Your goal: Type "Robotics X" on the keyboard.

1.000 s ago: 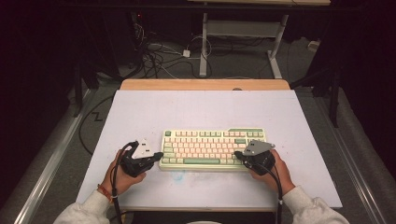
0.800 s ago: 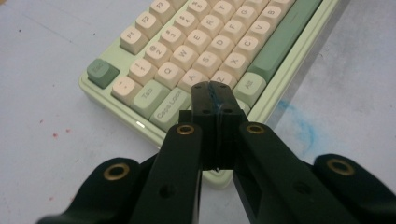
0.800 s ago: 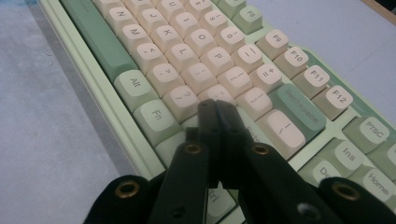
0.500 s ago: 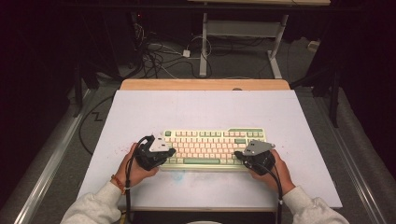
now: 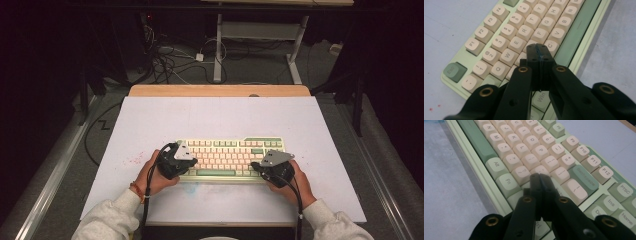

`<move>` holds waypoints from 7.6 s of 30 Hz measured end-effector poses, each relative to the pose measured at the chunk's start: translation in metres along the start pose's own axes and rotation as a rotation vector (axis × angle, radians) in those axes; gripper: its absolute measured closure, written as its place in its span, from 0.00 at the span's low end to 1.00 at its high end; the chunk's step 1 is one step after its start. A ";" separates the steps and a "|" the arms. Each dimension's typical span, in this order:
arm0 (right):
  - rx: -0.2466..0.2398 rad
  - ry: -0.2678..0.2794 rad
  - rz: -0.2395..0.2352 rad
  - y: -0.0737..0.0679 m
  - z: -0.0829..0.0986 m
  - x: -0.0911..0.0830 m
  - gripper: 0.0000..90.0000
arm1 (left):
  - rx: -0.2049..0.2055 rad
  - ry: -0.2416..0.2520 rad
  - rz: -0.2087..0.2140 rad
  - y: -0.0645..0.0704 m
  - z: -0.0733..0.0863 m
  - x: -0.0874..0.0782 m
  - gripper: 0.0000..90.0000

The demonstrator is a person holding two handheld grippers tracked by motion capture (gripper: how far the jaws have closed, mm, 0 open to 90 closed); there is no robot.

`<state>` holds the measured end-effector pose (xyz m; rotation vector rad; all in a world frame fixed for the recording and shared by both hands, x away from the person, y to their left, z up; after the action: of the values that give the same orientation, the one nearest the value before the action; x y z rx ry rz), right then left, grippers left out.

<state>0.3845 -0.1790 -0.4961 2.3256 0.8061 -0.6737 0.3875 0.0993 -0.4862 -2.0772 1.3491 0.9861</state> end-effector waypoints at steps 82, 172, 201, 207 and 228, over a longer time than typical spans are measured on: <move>-0.007 0.004 0.000 0.001 -0.002 -0.002 1.00 | 0.033 -0.007 -0.028 0.001 -0.008 0.007 0.94; 0.093 0.219 0.224 0.009 -0.048 -0.041 0.21 | 0.110 0.205 -0.282 0.017 -0.011 -0.033 0.17; 0.044 0.207 0.244 0.002 -0.041 -0.058 0.20 | 0.145 0.203 -0.278 0.031 0.005 -0.043 0.18; 0.038 0.206 0.250 0.001 -0.038 -0.062 0.20 | 0.150 0.195 -0.310 0.032 0.013 -0.049 0.18; 0.046 0.192 0.285 0.008 -0.019 -0.075 0.20 | 0.110 0.192 -0.357 0.031 0.049 -0.069 0.18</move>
<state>0.3437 -0.2003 -0.4340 2.5089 0.5280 -0.3529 0.3261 0.1614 -0.4643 -2.2674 1.0378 0.5624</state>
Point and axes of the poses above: each handheld gripper's, and its own axes: x roughly forward along the jaws, z roughly out of its underside, y roughly to its right, the point moved 5 cm from there along x, roughly forward along the jaws, and after that the axes turned 10 degrees about z, right-handed, at the moved point
